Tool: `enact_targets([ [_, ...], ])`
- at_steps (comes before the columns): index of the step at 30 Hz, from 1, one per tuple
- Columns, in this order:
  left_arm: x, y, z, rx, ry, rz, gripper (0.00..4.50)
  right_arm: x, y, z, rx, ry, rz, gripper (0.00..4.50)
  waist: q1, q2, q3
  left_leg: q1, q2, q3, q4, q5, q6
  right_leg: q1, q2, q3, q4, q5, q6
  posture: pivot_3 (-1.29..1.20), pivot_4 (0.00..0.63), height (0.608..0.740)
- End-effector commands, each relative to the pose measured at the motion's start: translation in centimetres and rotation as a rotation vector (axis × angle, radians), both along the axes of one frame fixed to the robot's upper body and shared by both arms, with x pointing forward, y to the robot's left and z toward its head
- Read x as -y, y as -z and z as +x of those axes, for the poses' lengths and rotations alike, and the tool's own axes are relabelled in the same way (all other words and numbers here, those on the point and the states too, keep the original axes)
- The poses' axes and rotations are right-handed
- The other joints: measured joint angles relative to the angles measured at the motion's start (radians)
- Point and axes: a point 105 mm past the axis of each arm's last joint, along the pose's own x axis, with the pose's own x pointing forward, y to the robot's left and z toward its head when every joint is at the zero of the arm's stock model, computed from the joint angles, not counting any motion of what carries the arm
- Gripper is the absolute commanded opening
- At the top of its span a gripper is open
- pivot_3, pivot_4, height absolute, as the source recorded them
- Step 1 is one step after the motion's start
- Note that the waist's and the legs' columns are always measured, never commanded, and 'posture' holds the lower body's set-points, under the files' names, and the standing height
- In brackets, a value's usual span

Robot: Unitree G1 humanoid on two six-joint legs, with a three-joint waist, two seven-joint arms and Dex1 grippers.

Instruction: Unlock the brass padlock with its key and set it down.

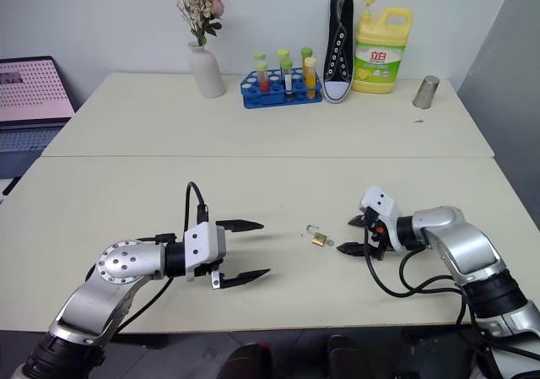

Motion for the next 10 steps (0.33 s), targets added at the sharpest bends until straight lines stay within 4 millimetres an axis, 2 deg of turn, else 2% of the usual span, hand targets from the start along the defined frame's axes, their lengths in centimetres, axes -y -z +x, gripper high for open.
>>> enact_targets([
  [1,-0.6,-0.9,-0.4,0.04,0.0,0.015,4.5,-0.1,-3.1,-1.4,0.122,-0.055,0.068,4.06,0.001,0.0,0.0,0.0,0.0,0.0,0.0,0.0,0.0,0.0,0.0,0.0,0.0,0.0,0.0,0.0,0.15,0.74],
  [6,-1.3,-0.3,-0.9,-0.016,-0.001,0.024,4.5,1.1,-3.0,-3.2,0.169,-0.103,-0.007,4.06,0.002,0.0,0.0,0.0,-0.001,0.001,0.001,0.0,0.0,0.001,-0.001,0.0,0.0,0.0,0.0,0.0,0.15,0.74],
  [10,-1.5,-0.2,-0.6,-0.048,-0.011,0.008,4.5,1.2,-3.0,-3.5,0.21,-0.121,-0.021,4.06,0.002,0.0,0.0,0.001,0.0,0.001,0.001,0.0,0.0,0.001,0.0,0.0,0.0,0.0,0.0,0.0,0.15,0.74],
])
